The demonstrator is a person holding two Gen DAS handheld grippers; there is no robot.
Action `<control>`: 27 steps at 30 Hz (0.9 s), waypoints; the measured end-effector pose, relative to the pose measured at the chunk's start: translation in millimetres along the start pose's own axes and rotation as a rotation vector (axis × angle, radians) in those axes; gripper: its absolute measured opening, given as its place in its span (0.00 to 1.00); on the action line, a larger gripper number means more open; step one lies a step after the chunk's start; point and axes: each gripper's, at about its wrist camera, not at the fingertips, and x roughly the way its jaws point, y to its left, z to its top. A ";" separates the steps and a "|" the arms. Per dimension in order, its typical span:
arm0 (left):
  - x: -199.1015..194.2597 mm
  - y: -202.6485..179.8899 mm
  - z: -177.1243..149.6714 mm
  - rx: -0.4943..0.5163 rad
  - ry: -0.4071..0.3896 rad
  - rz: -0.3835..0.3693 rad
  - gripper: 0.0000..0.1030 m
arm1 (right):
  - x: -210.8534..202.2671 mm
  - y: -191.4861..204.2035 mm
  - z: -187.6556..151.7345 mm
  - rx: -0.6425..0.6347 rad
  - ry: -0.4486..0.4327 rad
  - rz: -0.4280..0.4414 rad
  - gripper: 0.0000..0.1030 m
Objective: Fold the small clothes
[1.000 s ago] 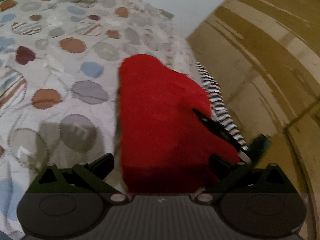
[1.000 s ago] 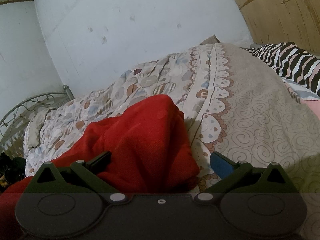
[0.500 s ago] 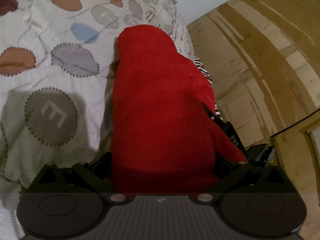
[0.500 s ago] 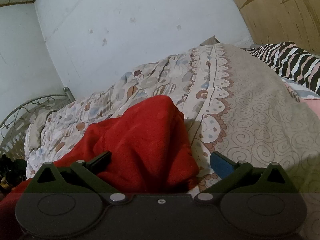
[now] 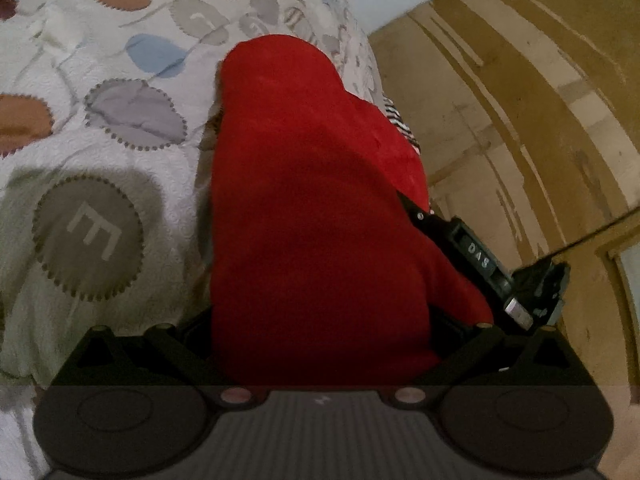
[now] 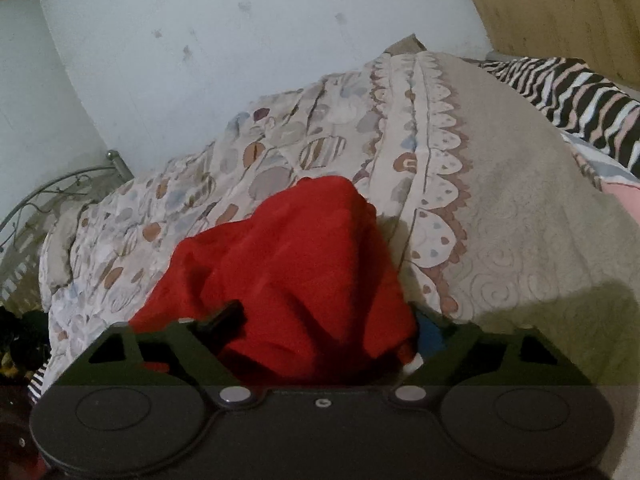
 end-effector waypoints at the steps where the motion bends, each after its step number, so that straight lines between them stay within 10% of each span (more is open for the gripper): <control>1: -0.2 -2.4 0.1 0.013 -0.002 0.007 0.97 | -1.3 0.9 0.2 0.003 0.002 0.003 0.74; 7: -11.0 -20.3 -1.0 0.080 -0.031 0.044 0.82 | -12.9 19.7 7.1 -0.060 -0.008 0.003 0.48; 19: -78.8 -63.2 28.1 0.305 -0.225 0.149 0.78 | -27.5 83.8 37.5 -0.130 -0.198 0.129 0.43; 27: -111.1 -35.6 48.5 0.268 -0.274 0.304 0.79 | 32.4 131.3 56.8 -0.129 -0.175 0.214 0.44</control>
